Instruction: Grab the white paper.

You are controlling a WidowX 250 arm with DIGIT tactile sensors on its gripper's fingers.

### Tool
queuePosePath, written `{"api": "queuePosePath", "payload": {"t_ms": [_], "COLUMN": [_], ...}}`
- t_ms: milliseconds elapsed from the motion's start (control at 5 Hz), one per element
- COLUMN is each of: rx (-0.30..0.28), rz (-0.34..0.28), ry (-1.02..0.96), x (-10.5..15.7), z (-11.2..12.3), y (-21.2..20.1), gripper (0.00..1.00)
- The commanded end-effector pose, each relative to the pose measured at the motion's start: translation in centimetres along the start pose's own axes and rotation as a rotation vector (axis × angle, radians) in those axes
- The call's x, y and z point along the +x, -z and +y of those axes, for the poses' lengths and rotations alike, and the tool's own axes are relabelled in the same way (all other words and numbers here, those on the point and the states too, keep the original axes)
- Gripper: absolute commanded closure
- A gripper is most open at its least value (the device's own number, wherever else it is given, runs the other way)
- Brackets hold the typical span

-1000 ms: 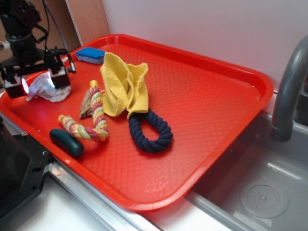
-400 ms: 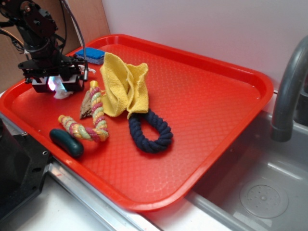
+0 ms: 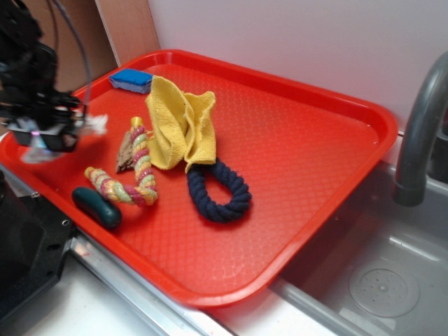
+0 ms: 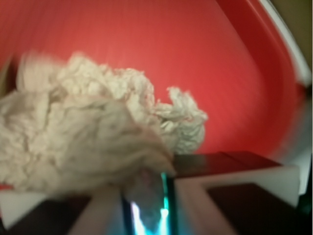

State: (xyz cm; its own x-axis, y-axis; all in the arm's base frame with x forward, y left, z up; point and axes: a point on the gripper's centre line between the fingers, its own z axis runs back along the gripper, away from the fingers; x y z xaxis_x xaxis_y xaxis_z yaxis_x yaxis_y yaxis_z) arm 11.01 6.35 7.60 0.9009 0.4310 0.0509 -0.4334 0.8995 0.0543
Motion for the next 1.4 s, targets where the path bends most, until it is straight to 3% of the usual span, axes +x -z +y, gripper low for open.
{"api": "queuePosePath", "payload": {"t_ms": [0, 200, 400, 600, 800, 1000, 1200], "rx": [-0.072, -0.101, -0.084, -0.059, -0.066, -0.01, -0.041], "rz": [-0.09, -0.071, -0.079, -0.069, -0.111, -0.112, -0.124], "ry": [0.251, 0.294, 0.344, 0.323, 0.354, 0.39, 0.398], "x": [-1.4, -0.5, 1.1, 3.6, 7.4, 9.5, 8.7], "z": [-5.0, -6.0, -7.8, -6.5, -5.8, -6.8, -6.4], "y": [-11.9, -16.8, -17.7, -16.6, -15.2, -14.5, -14.5], "gripper": [1.0, 1.0, 1.0, 1.0, 1.0, 1.0, 1.0]}}
